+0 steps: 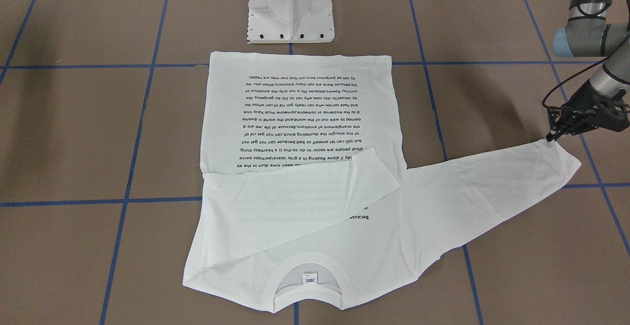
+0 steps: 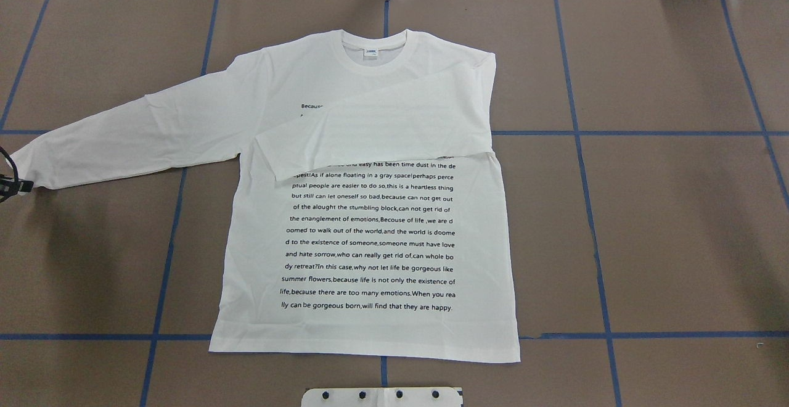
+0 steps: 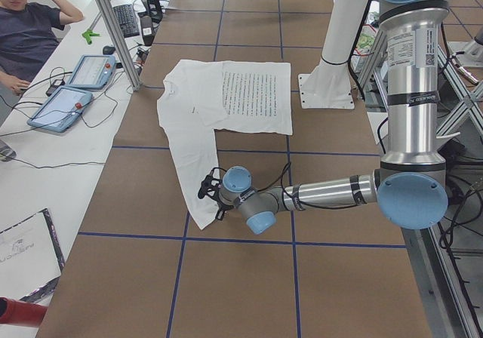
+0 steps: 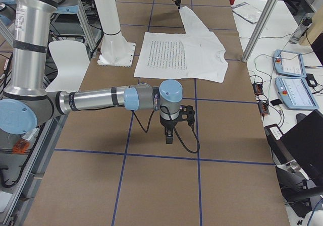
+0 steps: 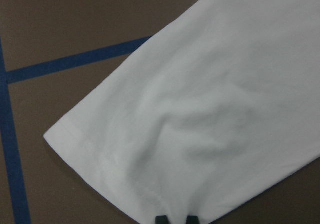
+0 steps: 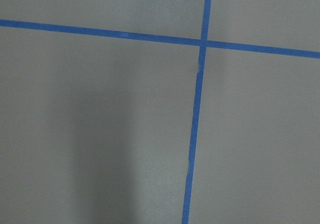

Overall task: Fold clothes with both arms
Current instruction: 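Lift the held sleeve and carry it across the shirt with the left gripper, then lay the sleeve across the chest, open the left gripper and withdraw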

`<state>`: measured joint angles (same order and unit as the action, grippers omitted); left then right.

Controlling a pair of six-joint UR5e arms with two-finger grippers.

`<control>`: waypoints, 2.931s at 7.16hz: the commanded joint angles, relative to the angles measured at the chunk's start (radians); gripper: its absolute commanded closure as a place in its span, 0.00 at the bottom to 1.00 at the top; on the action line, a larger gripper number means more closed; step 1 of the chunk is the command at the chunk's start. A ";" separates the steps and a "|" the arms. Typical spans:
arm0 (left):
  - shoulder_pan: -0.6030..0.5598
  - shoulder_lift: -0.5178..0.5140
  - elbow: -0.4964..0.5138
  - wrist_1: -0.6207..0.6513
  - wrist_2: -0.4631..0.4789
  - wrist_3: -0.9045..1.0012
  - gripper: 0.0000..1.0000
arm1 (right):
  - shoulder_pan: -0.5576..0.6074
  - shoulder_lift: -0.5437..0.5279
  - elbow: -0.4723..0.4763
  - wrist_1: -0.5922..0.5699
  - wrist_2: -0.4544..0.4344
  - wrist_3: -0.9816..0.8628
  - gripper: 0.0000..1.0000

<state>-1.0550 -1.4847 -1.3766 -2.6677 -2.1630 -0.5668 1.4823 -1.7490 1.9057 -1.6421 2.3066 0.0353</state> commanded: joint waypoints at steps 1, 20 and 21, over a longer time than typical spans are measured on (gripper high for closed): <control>-0.008 -0.050 -0.054 0.003 -0.004 -0.002 1.00 | 0.001 0.002 0.001 0.001 -0.001 0.000 0.00; 0.358 -0.850 -0.184 0.602 0.038 -0.355 1.00 | 0.009 0.005 -0.007 -0.001 0.007 0.003 0.00; 0.406 -0.852 -0.176 0.589 0.084 -0.357 1.00 | 0.009 0.005 -0.007 -0.001 0.007 0.003 0.00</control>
<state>-0.6984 -2.3345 -1.5658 -2.0589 -2.1186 -0.9234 1.4904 -1.7440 1.8997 -1.6429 2.3130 0.0384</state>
